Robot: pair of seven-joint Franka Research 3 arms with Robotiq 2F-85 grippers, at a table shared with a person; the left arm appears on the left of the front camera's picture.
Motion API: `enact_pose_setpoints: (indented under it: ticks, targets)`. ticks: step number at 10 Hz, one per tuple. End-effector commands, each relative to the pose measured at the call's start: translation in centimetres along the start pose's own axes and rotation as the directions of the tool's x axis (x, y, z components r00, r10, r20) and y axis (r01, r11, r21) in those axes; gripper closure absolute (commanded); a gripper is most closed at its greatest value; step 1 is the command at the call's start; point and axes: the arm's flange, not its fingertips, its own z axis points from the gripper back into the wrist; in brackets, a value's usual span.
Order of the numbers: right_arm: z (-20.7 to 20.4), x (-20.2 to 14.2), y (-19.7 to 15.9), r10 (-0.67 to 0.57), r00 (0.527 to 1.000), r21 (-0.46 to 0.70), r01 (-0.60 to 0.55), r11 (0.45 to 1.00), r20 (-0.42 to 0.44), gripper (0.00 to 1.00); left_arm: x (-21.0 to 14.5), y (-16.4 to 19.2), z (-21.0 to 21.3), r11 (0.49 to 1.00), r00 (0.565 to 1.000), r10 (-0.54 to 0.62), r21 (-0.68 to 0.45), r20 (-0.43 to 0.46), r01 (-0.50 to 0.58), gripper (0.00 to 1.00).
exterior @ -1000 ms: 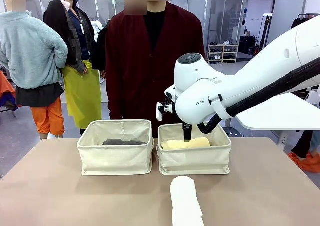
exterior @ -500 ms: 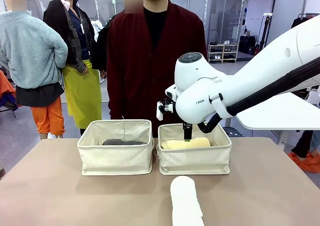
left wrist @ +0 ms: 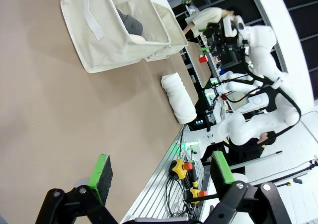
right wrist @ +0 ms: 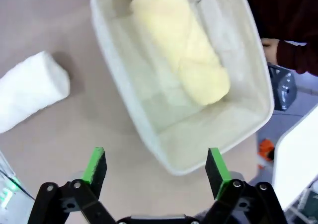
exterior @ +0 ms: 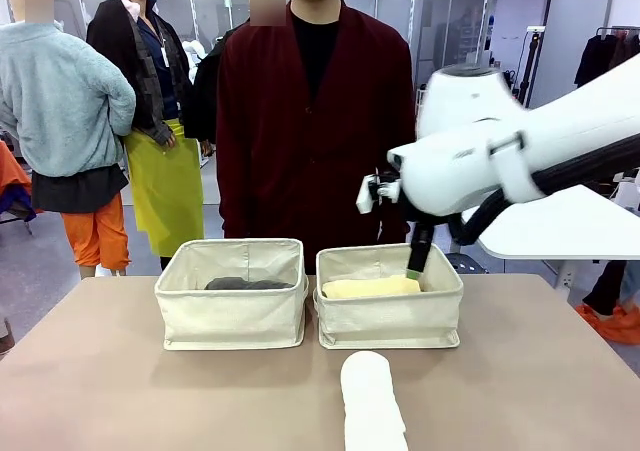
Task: Divide the towels into two baskets.
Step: Pick up one hotel-folded towel from the bottom of the table and place it in the Fabric basket indicated by the person.
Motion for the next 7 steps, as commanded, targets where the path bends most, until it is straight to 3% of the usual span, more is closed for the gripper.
enact_pose_setpoints:
  ticks: [1, 3, 5, 7]
  targets:
    - [1.2, -6.7, 1.1, -0.122, 0.985, 0.088, 0.112, 0.99, 0.122, 0.0, -0.4, -0.5, 0.0, 1.0, 1.0, -0.006, 0.001, 0.009, 0.006, 0.0]
    - [2.4, -13.9, 1.2, -0.293, 0.921, 0.259, 0.227, 0.939, 0.255, 0.0, -0.4, -0.5, 0.0, 1.0, 1.0, -0.006, 0.001, 0.009, 0.006, 0.0]
    - [3.7, -21.1, -0.5, -0.482, 0.794, 0.466, 0.29, 0.836, 0.371, 0.0, -0.4, -0.5, 0.0, 1.0, 1.0, -0.006, 0.001, 0.009, 0.006, 0.0]
    - [5.0, -28.5, -2.6, -0.655, 0.642, 0.662, 0.293, 0.69, 0.399, 0.0, -0.4, -0.5, 0.0, 1.0, 1.0, -0.006, 0.001, 0.009, 0.006, 0.0]
